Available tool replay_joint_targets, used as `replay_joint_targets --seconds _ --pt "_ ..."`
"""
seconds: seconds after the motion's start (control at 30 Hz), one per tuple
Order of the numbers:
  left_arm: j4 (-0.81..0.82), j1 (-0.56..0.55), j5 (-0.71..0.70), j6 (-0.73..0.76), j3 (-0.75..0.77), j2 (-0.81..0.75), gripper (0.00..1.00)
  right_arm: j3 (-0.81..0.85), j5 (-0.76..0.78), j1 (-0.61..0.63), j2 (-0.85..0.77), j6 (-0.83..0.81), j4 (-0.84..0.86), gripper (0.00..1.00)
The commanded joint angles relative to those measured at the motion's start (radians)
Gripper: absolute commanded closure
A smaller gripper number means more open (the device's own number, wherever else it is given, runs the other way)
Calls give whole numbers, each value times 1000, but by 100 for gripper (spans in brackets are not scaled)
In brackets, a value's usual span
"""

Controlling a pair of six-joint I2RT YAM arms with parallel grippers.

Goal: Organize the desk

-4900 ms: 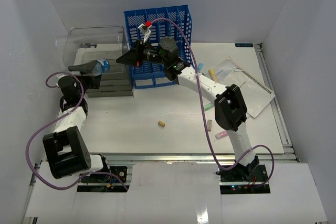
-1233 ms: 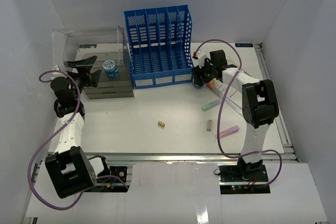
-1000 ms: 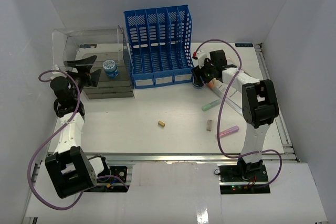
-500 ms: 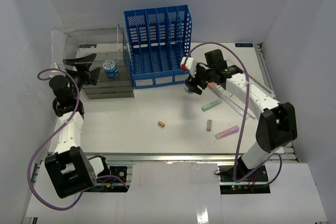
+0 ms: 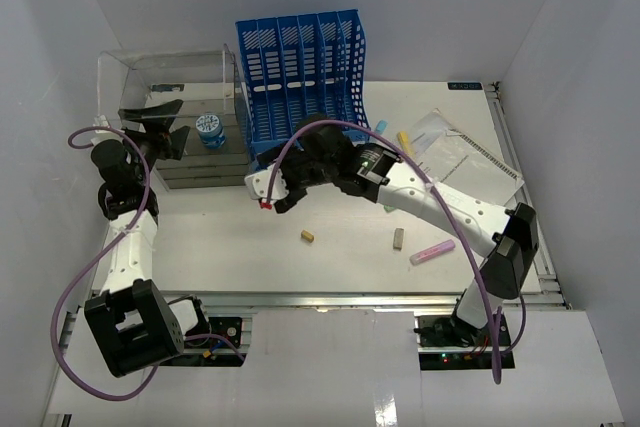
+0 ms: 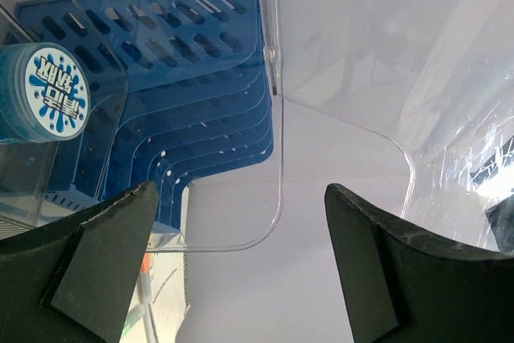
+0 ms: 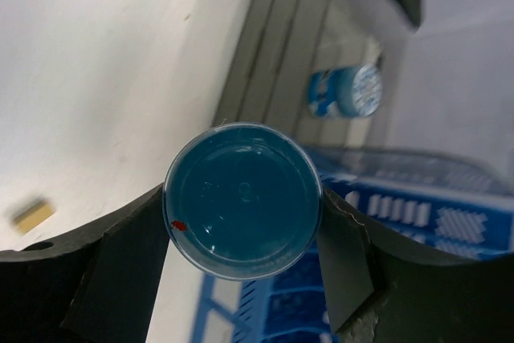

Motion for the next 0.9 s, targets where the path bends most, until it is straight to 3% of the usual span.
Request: replay_joint_targets --seconds 0.0,0.13,0.37,0.57,0.87 --pt "-4 6 -9 43 62 -16 4 11 109 61 60 -100 397 92" --pt "-7 6 -6 52 78 -8 4 -11 139 69 122 -133 659 92" --pt "-1 6 -7 58 79 -15 4 55 191 68 278 -204 882 91" --pt "-2 6 -3 75 73 -14 4 169 239 33 435 -285 907 88" --pt "2 6 -4 79 66 -17 4 383 255 -10 598 -416 730 84"
